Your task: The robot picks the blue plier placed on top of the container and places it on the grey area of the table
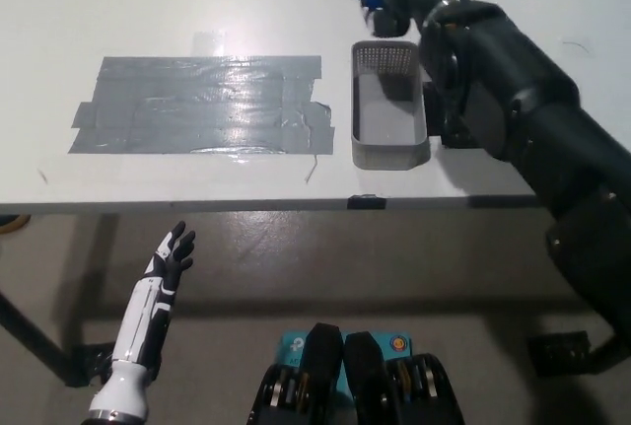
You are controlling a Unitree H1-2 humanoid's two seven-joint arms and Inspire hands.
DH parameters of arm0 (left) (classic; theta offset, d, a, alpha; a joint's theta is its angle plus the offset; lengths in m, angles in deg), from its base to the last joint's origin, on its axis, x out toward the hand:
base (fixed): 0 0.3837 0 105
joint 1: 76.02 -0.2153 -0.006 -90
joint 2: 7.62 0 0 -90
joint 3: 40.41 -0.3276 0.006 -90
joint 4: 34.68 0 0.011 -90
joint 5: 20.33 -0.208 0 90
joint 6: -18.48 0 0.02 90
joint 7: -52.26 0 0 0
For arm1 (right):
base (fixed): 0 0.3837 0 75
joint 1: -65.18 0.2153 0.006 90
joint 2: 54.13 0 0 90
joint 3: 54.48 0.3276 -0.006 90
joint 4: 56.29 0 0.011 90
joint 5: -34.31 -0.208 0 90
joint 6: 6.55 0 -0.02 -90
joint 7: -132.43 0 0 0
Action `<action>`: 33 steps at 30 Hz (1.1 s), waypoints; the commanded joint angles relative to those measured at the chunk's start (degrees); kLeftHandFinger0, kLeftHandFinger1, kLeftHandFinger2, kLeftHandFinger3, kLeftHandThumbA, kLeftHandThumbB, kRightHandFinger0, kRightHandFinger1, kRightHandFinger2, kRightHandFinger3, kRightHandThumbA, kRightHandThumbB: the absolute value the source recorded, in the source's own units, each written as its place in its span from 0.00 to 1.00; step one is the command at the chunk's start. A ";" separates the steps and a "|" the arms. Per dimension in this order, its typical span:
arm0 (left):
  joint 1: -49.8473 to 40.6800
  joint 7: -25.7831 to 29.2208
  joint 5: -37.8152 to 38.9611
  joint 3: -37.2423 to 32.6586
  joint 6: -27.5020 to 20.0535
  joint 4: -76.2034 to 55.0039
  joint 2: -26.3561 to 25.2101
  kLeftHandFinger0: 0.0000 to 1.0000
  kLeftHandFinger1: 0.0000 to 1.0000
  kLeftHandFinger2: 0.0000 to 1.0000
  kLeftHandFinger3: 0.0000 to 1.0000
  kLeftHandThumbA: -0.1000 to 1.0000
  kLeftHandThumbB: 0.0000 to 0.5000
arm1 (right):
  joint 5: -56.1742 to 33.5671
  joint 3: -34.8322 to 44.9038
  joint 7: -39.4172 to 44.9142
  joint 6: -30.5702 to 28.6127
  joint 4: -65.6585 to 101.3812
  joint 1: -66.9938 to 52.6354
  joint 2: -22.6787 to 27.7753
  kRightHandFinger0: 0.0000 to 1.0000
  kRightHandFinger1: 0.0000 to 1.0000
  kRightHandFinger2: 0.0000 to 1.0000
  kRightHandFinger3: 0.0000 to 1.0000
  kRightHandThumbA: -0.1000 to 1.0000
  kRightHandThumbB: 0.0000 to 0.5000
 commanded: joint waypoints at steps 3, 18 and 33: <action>0.35 0.20 -0.52 -0.26 -1.89 -1.22 -0.54 1.00 1.00 1.00 1.00 1.00 0.27 | 2.01 -0.66 -3.13 -0.50 0.06 5.22 -3.20 0.00 0.48 0.85 0.29 0.00 0.50; -0.84 0.06 -1.34 -1.93 -1.20 -2.67 0.42 1.00 1.00 1.00 1.00 1.00 0.35 | 1.26 -0.18 -6.00 -1.73 -5.21 1.49 -13.93 0.00 0.17 0.45 0.42 0.00 0.54; -1.79 0.58 -4.14 -3.48 -0.90 -5.01 0.79 1.00 1.00 1.00 1.00 1.00 0.39 | -0.70 1.49 1.89 1.14 -8.59 -0.43 -17.07 1.00 1.00 1.00 1.00 0.71 0.80</action>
